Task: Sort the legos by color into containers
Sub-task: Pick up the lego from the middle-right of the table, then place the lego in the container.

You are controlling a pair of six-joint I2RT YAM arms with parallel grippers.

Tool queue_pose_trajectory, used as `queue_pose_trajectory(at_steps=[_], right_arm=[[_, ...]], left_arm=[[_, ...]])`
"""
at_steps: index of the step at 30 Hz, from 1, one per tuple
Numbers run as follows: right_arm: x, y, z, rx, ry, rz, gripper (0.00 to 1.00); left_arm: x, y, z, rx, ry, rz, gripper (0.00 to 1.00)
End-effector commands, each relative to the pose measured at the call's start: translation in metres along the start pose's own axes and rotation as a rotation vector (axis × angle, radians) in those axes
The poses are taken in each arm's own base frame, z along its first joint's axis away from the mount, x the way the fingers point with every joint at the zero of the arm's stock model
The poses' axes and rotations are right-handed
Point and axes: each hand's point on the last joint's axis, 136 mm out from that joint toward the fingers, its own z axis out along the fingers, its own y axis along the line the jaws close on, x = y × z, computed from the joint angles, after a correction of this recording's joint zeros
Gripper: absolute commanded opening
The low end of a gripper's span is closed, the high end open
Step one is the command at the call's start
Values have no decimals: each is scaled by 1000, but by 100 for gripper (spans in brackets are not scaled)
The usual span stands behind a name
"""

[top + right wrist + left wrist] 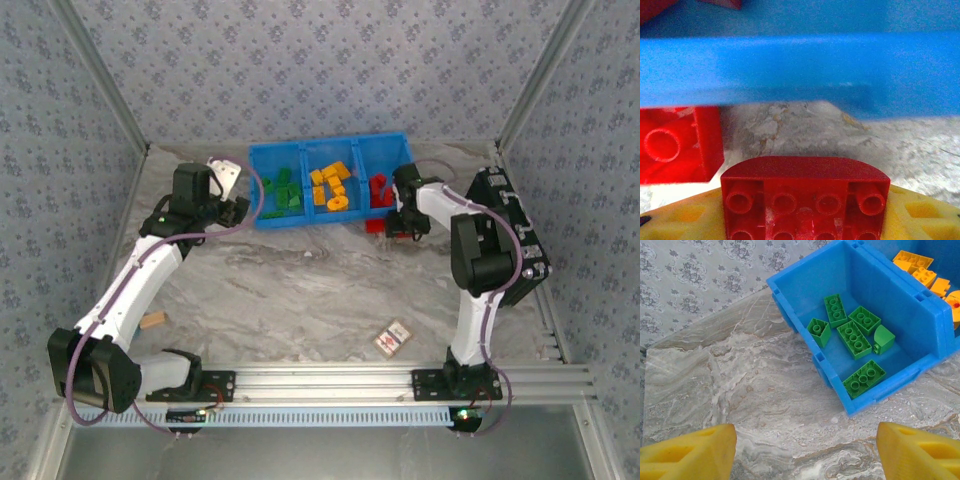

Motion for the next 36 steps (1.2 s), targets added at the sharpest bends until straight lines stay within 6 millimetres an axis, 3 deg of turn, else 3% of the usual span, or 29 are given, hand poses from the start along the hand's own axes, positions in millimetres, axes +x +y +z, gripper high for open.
queue_pose_trajectory(at_steps=[1,6,12,15,24,36], right_arm=[[-21,2,-53,14,-100,-29,55],[-53,5,-75,15,-198,-32,55],[-92,15,-56,-2,-216,-39,56],[-104,20,-40,-7,-203,-39,61],[-125,36,-26,-59,-210,-47,84],[-152,48,-33,-105,-246,-32,87]], left_arm=[[-6,-1,2,14,-23,2,74],[-5,-3,3,22,-26,-3,74],[-5,-2,3,23,-24,-2,74],[-4,-1,3,17,-20,2,74],[0,1,7,10,-8,3,74],[-2,3,3,5,-20,2,74]])
